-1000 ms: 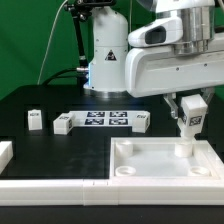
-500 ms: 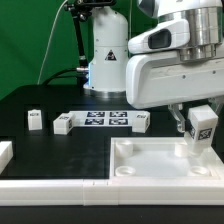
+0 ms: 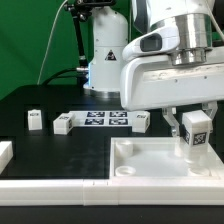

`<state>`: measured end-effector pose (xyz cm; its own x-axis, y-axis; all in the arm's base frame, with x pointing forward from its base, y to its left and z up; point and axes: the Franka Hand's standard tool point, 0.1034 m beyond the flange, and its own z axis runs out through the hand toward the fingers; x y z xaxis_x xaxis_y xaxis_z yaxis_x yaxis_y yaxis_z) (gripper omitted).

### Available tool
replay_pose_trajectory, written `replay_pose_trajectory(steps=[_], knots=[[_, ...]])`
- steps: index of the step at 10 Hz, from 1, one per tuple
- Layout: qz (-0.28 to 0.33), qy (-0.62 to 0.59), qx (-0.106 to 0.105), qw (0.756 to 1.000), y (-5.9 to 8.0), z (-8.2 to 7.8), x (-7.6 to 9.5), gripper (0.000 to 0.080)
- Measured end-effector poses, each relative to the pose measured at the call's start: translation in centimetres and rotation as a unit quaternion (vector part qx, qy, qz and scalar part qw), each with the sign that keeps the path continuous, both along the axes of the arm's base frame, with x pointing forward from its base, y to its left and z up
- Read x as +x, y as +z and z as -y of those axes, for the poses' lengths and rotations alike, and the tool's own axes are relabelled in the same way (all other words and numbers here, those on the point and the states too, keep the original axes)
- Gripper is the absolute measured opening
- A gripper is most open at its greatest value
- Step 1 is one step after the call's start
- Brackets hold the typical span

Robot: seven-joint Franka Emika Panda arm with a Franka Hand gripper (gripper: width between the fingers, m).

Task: Assemble one leg

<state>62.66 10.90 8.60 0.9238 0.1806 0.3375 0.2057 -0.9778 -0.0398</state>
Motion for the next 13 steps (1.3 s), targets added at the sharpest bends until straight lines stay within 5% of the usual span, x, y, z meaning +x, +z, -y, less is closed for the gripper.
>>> replay_pose_trajectory(steps=[13], knots=[[0.055,0.0,0.002,0.999,-1.6,-0.7,0.5,0.029]])
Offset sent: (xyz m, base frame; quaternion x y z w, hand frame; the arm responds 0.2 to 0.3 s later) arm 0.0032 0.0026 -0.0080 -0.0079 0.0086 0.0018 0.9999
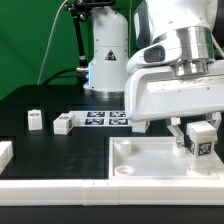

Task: Assemble one leg

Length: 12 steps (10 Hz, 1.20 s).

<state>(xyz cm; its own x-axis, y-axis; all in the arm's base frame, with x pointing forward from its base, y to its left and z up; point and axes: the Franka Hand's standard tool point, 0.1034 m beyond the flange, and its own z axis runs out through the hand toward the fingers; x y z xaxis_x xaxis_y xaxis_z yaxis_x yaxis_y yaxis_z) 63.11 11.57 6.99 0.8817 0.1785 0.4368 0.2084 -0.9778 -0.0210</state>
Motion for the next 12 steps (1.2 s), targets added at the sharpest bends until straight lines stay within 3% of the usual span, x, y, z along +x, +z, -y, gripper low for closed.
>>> replay_pose_trajectory(steps=[3,4,5,6,7,12], knots=[[0.007,-0.001,0.0,1.0,0.01,0.04,0.07,0.029],[0.007,-0.001,0.0,1.0,0.01,0.04,0.07,0.037],[0.007,-0.001,0.0,1.0,0.01,0.04,0.07,0.0551],[0.007,-0.001,0.0,1.0,0.01,0.04,0.07,0.0551],[0.007,-0.001,0.0,1.0,0.01,0.04,0.07,0.0632],[0.007,0.0,0.001,1.0,0.45,-0.11,0.09,0.0649]])
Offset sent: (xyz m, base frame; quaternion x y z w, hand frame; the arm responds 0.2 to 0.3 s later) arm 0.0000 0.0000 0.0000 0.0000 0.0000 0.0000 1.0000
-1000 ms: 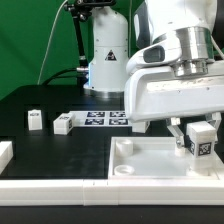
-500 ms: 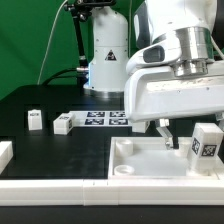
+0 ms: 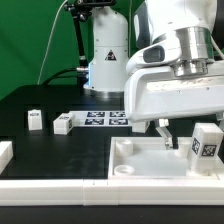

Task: Assemble one leg

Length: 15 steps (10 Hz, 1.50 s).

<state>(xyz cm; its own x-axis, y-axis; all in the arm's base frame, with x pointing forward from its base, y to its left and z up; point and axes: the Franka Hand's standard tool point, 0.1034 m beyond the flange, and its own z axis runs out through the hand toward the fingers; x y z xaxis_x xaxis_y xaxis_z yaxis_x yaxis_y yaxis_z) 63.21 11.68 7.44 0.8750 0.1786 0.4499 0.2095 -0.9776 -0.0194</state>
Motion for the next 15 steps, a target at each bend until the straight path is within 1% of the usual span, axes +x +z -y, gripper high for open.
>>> replay_pose_trajectory(steps=[2,4,5,6,7,8,9,11,12,15], knots=[[-0.001,0.002,0.0,1.0,1.4,0.1,0.2,0.0649],[-0.017,0.004,-0.001,1.0,1.1,-0.1,0.0,0.0649],[-0.015,0.003,-0.001,1.0,1.1,-0.1,0.1,0.0649],[-0.042,0.005,-0.001,0.999,0.7,-0.2,-0.3,0.0649],[-0.108,0.01,-0.003,0.994,0.5,-0.7,-0.9,0.0649],[-0.148,0.014,-0.004,0.989,0.9,-0.9,-0.8,0.0649],[-0.187,0.017,-0.006,0.982,0.8,-0.8,-0.9,0.0649],[-0.276,0.026,-0.01,0.961,1.0,-1.0,-1.4,0.0649],[-0.268,0.025,-0.008,0.963,1.0,-1.1,-0.7,0.0649],[-0.269,0.025,-0.009,0.963,1.0,-1.1,-0.8,0.0649]])
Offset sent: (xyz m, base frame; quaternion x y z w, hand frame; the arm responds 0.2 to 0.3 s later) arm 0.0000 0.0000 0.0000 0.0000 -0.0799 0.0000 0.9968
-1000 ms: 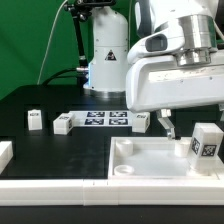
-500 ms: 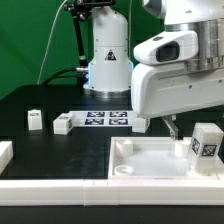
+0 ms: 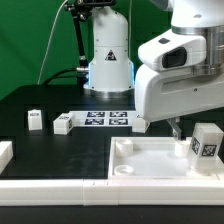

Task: Assemble one leg

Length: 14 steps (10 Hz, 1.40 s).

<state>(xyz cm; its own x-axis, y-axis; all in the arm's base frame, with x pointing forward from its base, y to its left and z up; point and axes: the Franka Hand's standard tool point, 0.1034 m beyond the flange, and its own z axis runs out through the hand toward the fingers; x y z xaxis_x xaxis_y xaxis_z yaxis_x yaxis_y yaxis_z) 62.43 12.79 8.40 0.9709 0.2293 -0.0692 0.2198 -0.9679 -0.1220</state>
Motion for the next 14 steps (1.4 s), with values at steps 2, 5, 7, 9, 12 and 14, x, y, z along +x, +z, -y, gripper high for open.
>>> replay_pose_trajectory(steps=[2,5,7,9,12,14], knots=[[0.009,-0.04,-0.018,0.999,0.1,-0.4,0.4,0.0649],[0.02,-0.039,-0.033,0.998,0.0,0.3,1.0,0.0649],[0.023,-0.038,-0.032,0.999,0.4,0.1,1.4,0.0649],[0.022,-0.037,-0.031,0.999,0.4,0.2,1.5,0.0649],[0.022,-0.037,-0.032,0.999,0.4,0.3,1.5,0.0388],[0.022,-0.038,-0.032,0.999,0.4,0.4,1.5,0.0297]])
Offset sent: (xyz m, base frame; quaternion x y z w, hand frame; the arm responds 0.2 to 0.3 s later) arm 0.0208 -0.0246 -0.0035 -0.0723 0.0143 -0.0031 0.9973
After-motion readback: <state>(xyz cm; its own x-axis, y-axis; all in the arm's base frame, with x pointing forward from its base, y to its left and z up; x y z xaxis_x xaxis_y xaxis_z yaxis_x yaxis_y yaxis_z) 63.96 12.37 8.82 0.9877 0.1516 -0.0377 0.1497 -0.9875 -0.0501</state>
